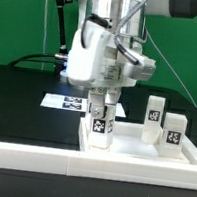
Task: Assemble square table
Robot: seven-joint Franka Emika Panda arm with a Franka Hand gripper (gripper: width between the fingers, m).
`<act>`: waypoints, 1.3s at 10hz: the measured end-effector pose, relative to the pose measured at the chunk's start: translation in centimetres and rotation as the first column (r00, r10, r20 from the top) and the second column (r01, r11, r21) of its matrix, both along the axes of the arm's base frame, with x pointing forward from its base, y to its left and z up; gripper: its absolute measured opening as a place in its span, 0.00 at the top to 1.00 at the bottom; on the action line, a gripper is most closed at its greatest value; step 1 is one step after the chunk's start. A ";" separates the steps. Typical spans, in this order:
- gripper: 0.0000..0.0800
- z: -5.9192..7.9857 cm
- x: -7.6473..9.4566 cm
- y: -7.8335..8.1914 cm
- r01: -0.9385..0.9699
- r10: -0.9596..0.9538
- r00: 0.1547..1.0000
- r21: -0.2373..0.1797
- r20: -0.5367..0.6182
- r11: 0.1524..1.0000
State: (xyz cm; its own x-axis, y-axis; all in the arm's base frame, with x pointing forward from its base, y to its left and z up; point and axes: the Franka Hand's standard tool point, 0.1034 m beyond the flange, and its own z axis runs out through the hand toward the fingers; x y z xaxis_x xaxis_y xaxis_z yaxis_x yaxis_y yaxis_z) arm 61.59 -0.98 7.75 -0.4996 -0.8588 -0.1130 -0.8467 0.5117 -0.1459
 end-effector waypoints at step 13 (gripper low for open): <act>0.19 0.0 0.1 -0.1 -0.373 0.373 0.928 -0.050 -0.011 0.926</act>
Offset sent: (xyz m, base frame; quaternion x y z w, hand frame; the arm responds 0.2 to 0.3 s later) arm 0.0004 0.0008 -0.0026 -0.0078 0.0013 0.1144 0.9934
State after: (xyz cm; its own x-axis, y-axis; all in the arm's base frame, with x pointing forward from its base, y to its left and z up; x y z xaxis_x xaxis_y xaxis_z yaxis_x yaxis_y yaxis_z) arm 61.73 -1.10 7.76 -0.1421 -0.9878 -0.0639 -0.9752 0.1507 -0.1618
